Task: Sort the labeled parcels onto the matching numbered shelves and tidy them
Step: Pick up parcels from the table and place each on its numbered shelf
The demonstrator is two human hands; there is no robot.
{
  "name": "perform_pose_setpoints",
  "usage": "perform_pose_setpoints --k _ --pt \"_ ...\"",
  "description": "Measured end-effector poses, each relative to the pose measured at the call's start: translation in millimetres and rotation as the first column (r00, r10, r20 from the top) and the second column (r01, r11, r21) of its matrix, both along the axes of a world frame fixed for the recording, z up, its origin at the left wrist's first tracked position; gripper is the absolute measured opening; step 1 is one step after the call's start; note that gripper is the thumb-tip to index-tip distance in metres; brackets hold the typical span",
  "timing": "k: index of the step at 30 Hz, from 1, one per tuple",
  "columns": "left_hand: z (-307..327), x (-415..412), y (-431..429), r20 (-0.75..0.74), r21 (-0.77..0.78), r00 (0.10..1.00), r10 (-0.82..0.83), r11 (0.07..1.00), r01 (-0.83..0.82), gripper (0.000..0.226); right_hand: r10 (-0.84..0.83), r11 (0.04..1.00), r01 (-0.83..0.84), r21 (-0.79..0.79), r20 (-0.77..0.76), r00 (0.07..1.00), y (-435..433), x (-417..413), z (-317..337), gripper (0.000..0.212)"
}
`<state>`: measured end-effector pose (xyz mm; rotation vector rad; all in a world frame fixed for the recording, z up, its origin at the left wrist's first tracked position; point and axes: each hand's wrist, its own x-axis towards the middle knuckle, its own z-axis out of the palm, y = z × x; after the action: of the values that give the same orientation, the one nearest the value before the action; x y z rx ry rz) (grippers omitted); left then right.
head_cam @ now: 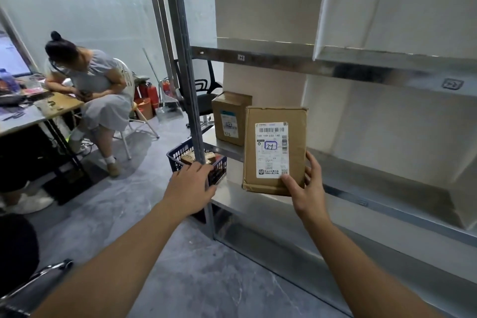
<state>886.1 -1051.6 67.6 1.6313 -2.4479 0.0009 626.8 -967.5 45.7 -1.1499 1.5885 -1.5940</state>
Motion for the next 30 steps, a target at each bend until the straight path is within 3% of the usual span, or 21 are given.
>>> perform_pose_setpoints --k 6,18,30 --pt "-10.5 9.0 -67.4 -0.033 0.033 0.999 -0.028 0.999 0.029 0.051 -0.044 0.998 0.045 0.05 -0.021 0.999 -55.5 13.5 -7.9 0.077" --pt "-11.0 5.6 -239.8 -0.017 0.024 0.942 -0.335 0.942 0.335 0.054 -0.334 0.942 0.333 0.038 0.029 0.942 -166.5 45.9 -17.3 0.073" --pt "-25.1 -30.3 -309.9 -0.008 0.067 0.854 -0.521 0.851 0.52 0.056 -0.489 0.872 0.487 0.049 0.027 0.872 -221.4 31.1 -25.9 0.069"
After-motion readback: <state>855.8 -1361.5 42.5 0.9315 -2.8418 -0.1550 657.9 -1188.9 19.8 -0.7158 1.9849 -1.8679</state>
